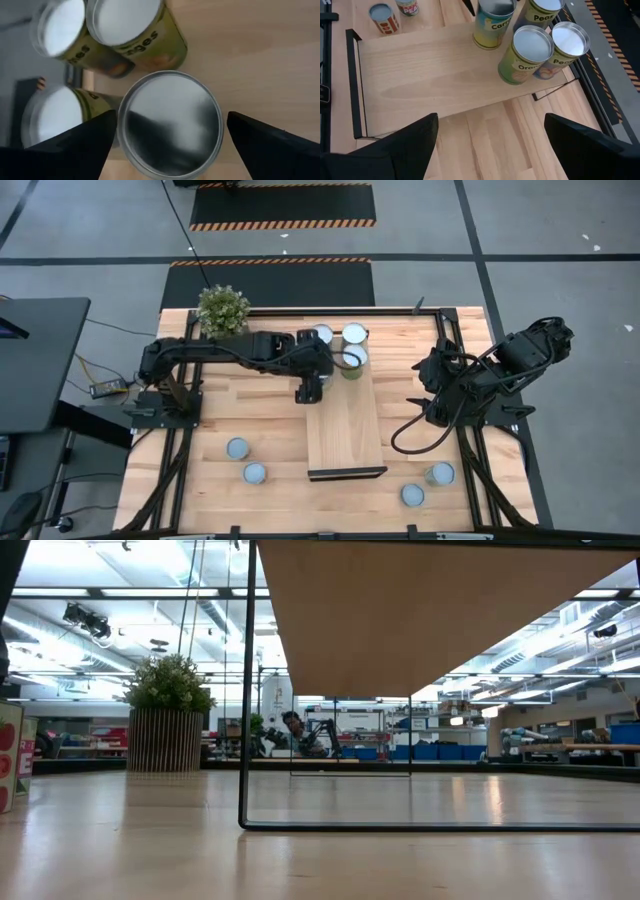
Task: Pick and place cans onto a shelf
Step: Put the canned carrots on the shelf, then put the small canned peas on the shelf
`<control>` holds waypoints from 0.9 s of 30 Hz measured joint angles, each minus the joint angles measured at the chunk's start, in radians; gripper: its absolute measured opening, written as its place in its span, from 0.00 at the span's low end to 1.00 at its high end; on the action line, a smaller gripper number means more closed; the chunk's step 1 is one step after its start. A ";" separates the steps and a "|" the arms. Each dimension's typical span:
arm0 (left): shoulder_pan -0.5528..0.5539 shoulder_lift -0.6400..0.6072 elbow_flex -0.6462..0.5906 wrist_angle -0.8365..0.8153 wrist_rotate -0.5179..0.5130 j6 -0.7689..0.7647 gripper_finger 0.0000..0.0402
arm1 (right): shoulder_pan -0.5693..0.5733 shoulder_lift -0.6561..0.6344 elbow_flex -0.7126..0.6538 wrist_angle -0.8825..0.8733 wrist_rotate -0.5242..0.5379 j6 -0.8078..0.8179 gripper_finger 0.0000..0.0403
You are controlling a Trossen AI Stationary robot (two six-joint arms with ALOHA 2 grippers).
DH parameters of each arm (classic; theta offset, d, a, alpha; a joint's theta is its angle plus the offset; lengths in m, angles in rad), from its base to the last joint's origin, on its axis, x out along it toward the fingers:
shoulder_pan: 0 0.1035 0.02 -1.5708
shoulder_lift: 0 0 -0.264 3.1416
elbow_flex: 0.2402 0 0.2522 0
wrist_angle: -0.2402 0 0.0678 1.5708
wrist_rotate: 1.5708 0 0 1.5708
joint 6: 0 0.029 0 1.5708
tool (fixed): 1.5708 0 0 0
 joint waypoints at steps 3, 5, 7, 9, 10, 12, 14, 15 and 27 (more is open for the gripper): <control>-0.017 0.000 0.000 0.004 -0.055 0.041 0.96 | 0.000 0.000 0.000 0.000 -0.004 0.002 0.92; -0.026 0.000 0.000 0.004 -0.096 0.073 0.97 | 0.000 0.000 0.000 0.002 -0.004 0.004 0.92; -0.031 0.000 0.000 0.010 -0.124 0.103 0.97 | 0.000 0.000 0.000 0.007 -0.004 0.005 0.92; -0.031 0.000 0.000 0.021 -0.137 0.124 0.97 | 0.000 0.000 0.000 0.010 -0.004 0.005 0.92; -0.029 0.000 0.000 0.028 -0.138 0.129 0.97 | 0.000 0.000 0.000 0.013 -0.004 0.005 0.92; -0.024 0.000 0.000 0.041 -0.141 0.136 0.97 | 0.000 0.000 0.000 0.015 -0.004 0.005 0.92; -0.020 0.000 0.000 0.063 -0.154 0.140 0.97 | 0.000 0.000 0.000 0.018 -0.004 0.005 0.92; -0.019 0.000 0.000 0.071 -0.162 0.140 0.97 | 0.000 0.000 0.000 0.021 -0.004 0.005 0.92; -0.061 -0.001 0.068 0.090 -0.192 0.026 0.96 | 0.003 -0.002 0.000 0.007 -0.061 0.018 0.92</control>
